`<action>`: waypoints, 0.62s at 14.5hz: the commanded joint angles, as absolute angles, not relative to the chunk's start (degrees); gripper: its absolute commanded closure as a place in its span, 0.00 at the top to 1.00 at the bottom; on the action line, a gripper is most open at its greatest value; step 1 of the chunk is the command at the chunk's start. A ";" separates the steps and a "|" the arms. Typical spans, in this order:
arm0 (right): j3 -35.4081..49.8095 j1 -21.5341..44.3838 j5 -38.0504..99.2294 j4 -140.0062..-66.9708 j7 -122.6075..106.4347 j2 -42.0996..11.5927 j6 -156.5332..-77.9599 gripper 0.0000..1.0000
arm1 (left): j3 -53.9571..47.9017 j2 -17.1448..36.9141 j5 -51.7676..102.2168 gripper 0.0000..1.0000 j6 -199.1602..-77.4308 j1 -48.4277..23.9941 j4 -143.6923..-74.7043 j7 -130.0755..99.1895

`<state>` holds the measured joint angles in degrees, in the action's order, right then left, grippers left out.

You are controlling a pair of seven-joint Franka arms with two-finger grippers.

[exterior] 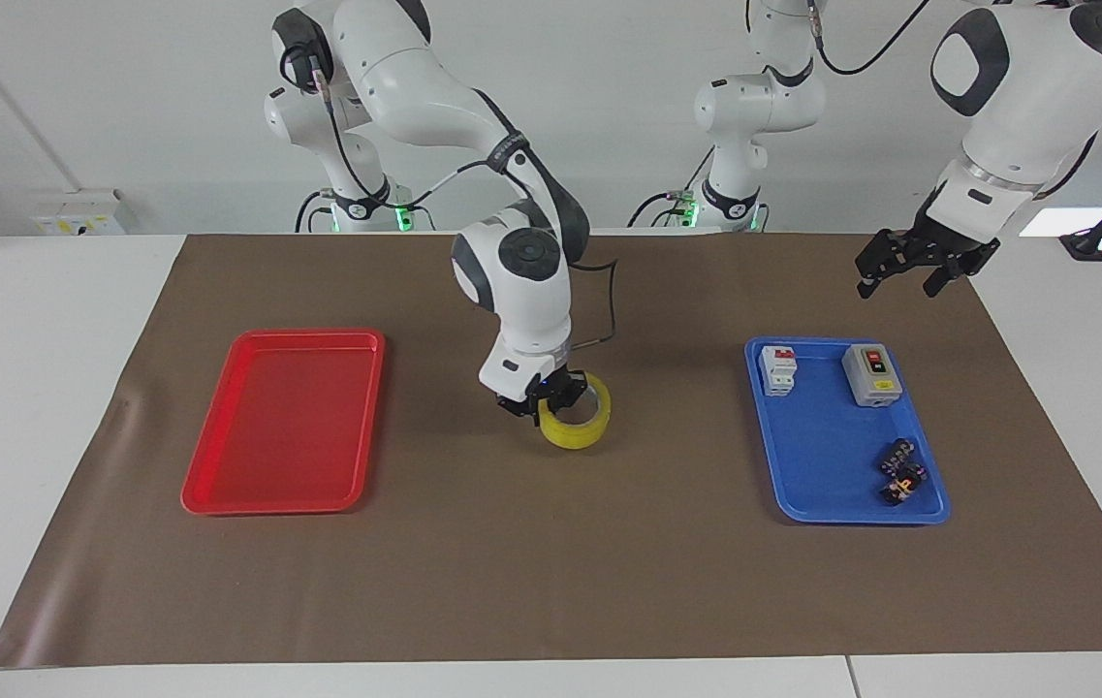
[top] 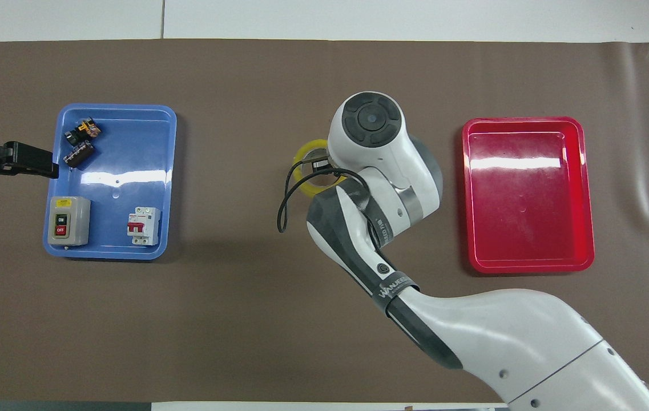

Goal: Place and move tape with both arms
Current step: 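Carry the yellow tape with the right gripper into the red tray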

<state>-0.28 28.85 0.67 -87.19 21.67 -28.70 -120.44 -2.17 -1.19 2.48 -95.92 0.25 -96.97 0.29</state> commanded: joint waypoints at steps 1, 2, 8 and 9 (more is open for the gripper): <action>0.35 23.57 0.97 -88.06 19.96 -23.66 -116.73 0.00 | -1.85 -2.29 2.99 1.00 -95.71 0.09 -97.73 0.79; 0.35 21.29 0.97 -88.24 18.73 -22.25 -115.50 0.00 | -1.85 -2.29 2.99 1.00 -95.97 0.00 -97.65 0.88; 0.35 6.70 0.88 -89.65 0.39 -17.41 -107.50 0.00 | -1.93 -2.37 2.99 1.00 -95.54 0.00 -97.65 0.70; 0.26 5.03 0.88 -90.00 -2.35 -17.05 -106.45 0.00 | -1.93 -2.29 2.99 1.00 -95.80 0.00 -97.65 0.70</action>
<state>-0.61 7.89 0.70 -87.87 2.45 -19.27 -107.72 -2.17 -1.22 2.48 -95.95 0.25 -96.97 0.29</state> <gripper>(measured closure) 0.784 0.000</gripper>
